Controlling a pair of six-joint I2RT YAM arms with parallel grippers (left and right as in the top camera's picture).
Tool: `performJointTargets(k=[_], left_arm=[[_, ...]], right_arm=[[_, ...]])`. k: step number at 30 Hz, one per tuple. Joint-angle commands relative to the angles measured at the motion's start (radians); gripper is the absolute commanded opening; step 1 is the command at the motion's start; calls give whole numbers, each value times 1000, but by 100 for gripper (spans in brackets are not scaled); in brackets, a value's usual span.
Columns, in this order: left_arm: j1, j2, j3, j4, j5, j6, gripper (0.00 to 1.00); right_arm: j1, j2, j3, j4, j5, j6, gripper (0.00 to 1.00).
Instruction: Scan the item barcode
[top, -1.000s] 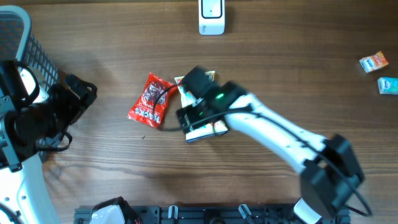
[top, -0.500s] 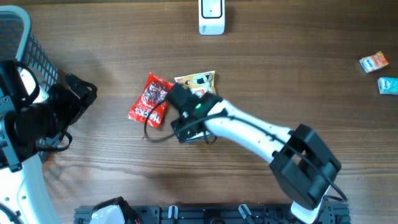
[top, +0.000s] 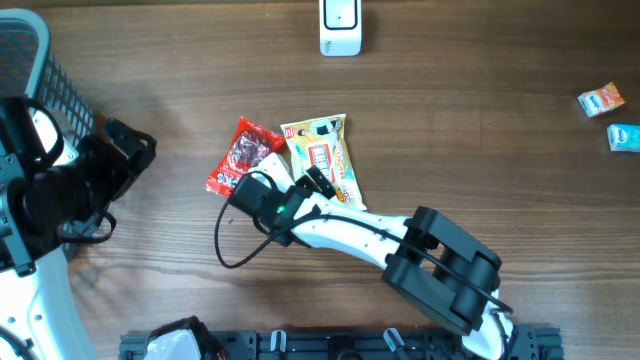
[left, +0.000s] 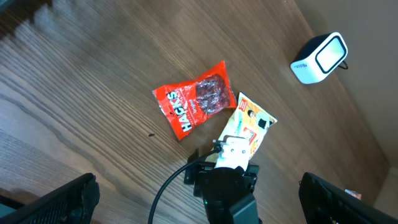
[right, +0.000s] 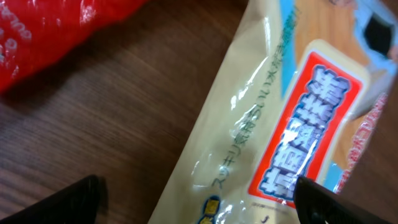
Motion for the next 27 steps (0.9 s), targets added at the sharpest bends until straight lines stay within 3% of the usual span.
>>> performJointTargets(k=[1, 9, 11, 14, 16, 17, 22, 27], left_arm=[[6, 0, 4, 2, -6, 16, 100], [6, 0, 4, 2, -6, 16, 100], [6, 0, 4, 2, -6, 16, 100], [6, 0, 4, 2, -6, 16, 100], [6, 0, 4, 2, -6, 16, 100], [6, 0, 4, 2, -6, 16, 100], [6, 0, 4, 2, -6, 16, 100], [6, 0, 4, 2, -6, 16, 100]], right_arm=[[-42, 25, 17, 32, 125, -14, 99], [-214, 85, 17, 21, 70, -43, 100], [-238, 85, 17, 23, 39, -42, 93], [-261, 85, 17, 20, 26, -38, 30], [-266, 84, 18, 8, 26, -37, 8], [-266, 84, 18, 1, 26, -36, 4], [-266, 71, 66, -118, 13, 66, 4], [-269, -72, 176, -185, -344, 74, 5]])
